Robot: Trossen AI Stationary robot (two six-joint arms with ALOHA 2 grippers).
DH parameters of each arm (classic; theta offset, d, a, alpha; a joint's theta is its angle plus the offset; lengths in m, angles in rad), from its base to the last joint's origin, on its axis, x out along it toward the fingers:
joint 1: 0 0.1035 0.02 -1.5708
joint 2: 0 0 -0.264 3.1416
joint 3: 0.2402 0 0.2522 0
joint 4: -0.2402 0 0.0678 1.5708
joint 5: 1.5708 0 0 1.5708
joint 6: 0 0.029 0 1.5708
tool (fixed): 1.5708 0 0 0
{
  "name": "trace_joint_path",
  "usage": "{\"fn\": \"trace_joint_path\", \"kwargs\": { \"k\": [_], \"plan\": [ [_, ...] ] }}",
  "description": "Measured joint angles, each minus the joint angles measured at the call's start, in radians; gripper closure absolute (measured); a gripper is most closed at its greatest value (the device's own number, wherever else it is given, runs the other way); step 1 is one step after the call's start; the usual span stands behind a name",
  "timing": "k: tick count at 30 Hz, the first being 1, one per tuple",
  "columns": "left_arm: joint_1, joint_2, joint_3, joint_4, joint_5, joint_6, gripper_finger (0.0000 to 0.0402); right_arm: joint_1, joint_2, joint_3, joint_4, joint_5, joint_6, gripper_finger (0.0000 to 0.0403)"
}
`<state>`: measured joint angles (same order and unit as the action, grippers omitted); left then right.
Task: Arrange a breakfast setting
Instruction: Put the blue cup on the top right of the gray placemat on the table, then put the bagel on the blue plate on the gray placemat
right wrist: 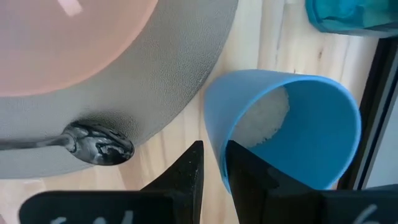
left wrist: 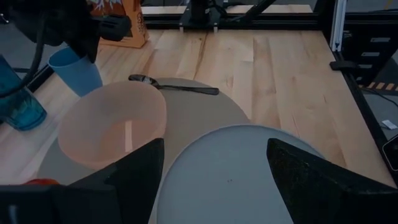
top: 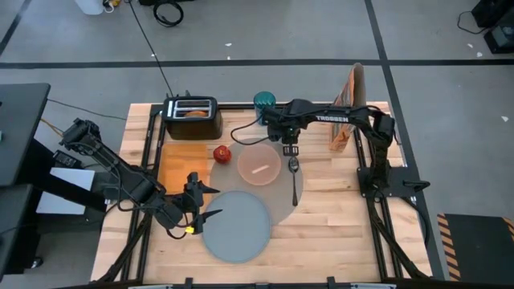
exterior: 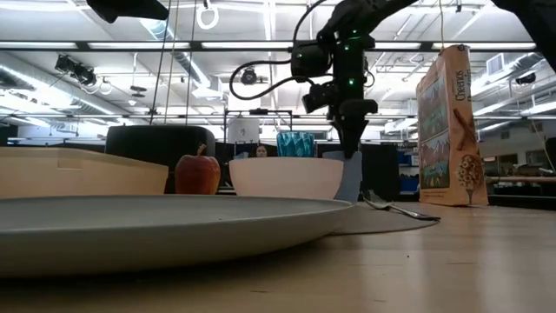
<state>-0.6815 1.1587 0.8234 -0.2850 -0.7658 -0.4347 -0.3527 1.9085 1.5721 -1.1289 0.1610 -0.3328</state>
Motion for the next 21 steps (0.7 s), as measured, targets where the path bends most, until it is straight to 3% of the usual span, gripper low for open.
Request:
{"fn": "trace_joint_path", "kwargs": {
  "k": [17, 21],
  "plan": [
    [-0.002, 0.0, 0.0, 0.0, 0.006, 0.013, 0.0111, 0.035, -0.141, 0.0, -0.011, -0.006, 0.067, 0.0328],
    [-0.003, 0.0, 0.0, 0.0, 0.053, 0.022, 0.0111, 0.074, -0.208, 0.0, -0.014, -0.067, 0.133, 0.0328]
  ]
}}
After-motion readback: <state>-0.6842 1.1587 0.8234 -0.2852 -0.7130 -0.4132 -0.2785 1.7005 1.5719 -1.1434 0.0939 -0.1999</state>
